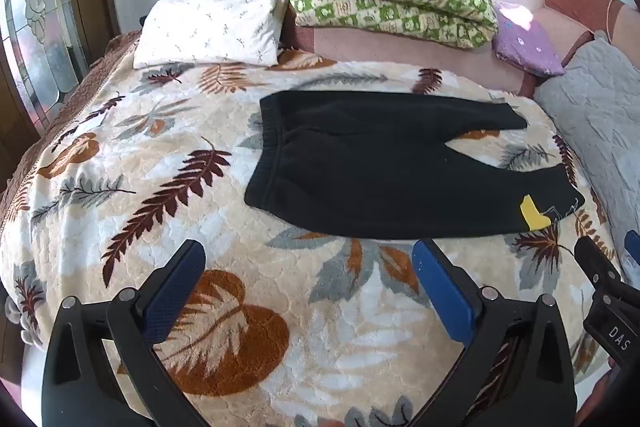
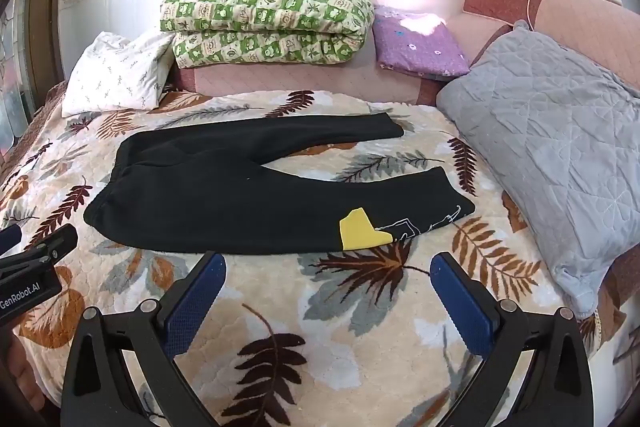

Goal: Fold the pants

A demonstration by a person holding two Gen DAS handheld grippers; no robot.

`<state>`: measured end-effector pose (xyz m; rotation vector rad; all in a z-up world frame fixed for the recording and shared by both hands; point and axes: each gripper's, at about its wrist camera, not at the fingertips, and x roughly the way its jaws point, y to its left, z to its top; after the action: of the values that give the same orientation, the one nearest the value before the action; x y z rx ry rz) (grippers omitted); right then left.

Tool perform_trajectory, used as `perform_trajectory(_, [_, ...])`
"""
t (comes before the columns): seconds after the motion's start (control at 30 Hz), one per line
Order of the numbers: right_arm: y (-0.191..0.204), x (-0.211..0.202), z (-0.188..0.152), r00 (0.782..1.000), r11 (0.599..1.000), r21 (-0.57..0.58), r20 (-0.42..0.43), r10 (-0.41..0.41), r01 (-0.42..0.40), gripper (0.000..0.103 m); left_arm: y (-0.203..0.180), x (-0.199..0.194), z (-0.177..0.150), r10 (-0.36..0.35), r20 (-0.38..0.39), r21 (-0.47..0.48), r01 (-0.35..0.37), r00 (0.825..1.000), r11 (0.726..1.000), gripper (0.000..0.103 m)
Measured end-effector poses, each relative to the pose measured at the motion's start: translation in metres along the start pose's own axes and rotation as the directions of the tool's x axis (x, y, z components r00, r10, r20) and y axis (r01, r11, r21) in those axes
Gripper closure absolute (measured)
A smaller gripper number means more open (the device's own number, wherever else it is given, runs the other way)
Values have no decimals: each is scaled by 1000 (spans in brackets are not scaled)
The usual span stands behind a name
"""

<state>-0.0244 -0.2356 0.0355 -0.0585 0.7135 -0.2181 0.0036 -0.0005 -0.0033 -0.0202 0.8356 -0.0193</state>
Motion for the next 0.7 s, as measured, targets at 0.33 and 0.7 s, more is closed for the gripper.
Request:
perform_trajectory(0.33, [-1, 0, 2, 1000, 1000, 0, -15, -4, 4, 0, -5, -3, -7, 28, 61, 1, -29, 998, 1000, 0])
perform_trajectory(0.7, [-6, 10, -5, 999, 1000, -6, -34, -9, 9, 0, -4, 10, -11, 103, 2, -5, -103, 995, 995, 0])
